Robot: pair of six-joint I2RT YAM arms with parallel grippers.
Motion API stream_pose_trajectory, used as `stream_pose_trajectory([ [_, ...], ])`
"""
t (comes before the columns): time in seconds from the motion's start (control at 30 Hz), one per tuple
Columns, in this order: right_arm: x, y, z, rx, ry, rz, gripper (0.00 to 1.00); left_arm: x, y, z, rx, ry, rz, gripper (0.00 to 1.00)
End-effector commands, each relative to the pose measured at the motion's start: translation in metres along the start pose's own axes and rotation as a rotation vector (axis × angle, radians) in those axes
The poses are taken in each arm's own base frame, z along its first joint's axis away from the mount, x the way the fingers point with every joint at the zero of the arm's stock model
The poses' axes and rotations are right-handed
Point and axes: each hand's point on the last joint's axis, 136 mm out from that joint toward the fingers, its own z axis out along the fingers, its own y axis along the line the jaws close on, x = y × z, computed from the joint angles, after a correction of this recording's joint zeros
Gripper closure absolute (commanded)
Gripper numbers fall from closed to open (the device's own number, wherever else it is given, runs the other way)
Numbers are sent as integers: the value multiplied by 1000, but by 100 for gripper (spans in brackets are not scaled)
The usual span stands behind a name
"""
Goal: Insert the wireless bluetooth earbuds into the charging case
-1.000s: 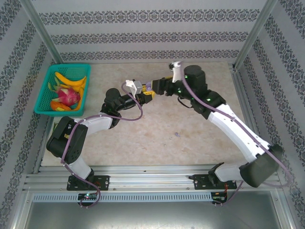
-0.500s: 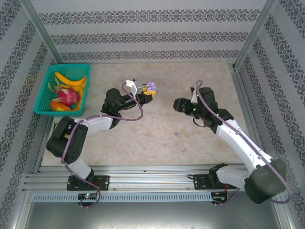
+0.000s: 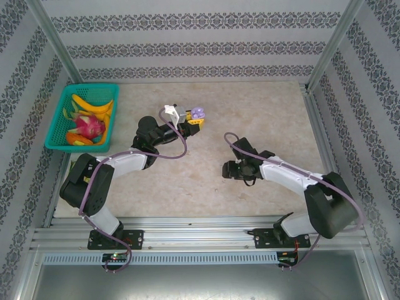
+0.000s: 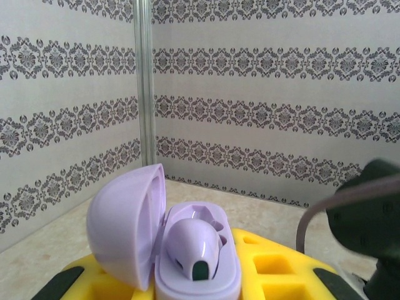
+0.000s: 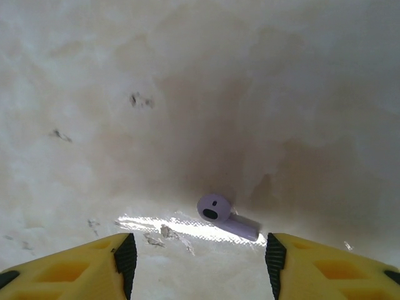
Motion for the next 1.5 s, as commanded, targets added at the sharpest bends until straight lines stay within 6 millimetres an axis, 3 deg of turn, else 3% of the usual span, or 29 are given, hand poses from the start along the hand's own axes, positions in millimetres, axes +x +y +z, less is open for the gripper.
stream_pose_trajectory([
  [0.0,-8,-1,5,54,-21,-28,44,-17,-11,-2,20,-36,34,100],
  [0.63,-16,-10,29,92,24,-22,65,-16,-11,-4,18,-34,34,100],
  [1.03,-8,10,35,-31,19,197,77,-16,-10,-3,18,-40,26,100],
  [1.33,-27,21,27,-68,-61,287,75,-15,-11,-2,20,-38,22,100],
  [1.47,-30,19,20,-17,-75,229,58,-16,-12,-1,24,-42,21,100],
])
